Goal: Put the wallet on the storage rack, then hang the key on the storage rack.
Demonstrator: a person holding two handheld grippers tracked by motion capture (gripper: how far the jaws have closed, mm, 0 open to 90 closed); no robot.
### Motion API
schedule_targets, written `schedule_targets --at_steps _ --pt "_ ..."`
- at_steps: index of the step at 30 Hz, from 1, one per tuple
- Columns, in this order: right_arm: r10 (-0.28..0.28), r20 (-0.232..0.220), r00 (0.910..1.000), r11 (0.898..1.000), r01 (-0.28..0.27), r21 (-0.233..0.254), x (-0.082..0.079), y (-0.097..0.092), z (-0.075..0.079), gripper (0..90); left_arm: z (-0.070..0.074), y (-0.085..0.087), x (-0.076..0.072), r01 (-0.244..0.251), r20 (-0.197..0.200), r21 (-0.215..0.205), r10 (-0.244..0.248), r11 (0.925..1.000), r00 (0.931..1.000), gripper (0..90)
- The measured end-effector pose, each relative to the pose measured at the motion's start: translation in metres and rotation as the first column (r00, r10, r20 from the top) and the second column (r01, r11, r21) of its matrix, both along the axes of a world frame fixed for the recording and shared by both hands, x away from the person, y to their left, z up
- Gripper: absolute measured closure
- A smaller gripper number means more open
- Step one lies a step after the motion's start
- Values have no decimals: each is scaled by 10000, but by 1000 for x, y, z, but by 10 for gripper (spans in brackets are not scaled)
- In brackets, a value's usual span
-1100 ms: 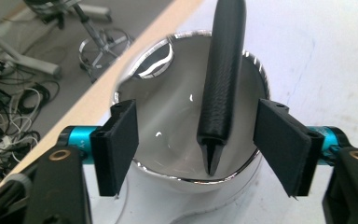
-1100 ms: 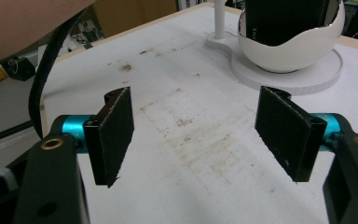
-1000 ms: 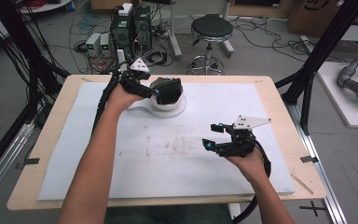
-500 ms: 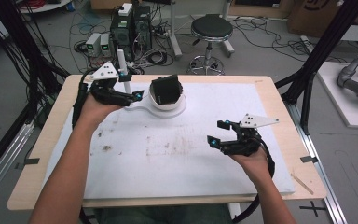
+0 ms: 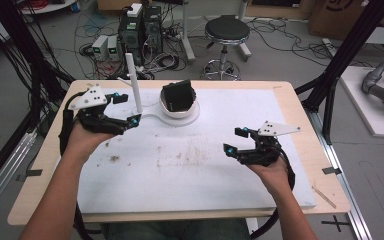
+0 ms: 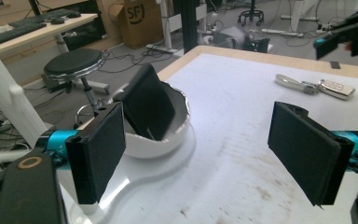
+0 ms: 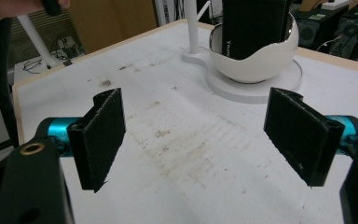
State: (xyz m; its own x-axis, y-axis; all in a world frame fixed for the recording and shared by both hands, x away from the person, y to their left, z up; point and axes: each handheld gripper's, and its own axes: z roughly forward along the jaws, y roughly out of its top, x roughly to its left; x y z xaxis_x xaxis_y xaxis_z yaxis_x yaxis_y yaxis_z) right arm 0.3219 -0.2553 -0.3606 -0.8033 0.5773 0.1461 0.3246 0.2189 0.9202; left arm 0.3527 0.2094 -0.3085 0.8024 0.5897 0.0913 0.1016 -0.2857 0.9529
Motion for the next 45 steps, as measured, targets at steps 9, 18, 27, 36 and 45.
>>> schedule_targets --at_steps 9,18,27,36,45 --pt "-343 -33 9994 9994 343 57 2 -5 -2 205 -47 8 -18 -171 -394 -39 169 9998 9991 189" --pt "-543 -57 9985 9984 542 -147 4 -4 -4 204 -67 22 -16 -431 -890 -91 421 9990 9951 189" --pt "-618 74 9981 9980 619 -160 1 -8 -2 204 -61 27 -18 -613 -684 -200 598 9979 9959 189" --pt "-1076 194 9940 9942 1077 -43 -1 -19 1 204 -65 28 -16 -536 -718 -126 526 9985 9960 189" --pt "-1549 174 9878 9877 1552 -190 -6 -35 2 205 -64 26 -17 -568 -631 -76 562 9984 9964 189"
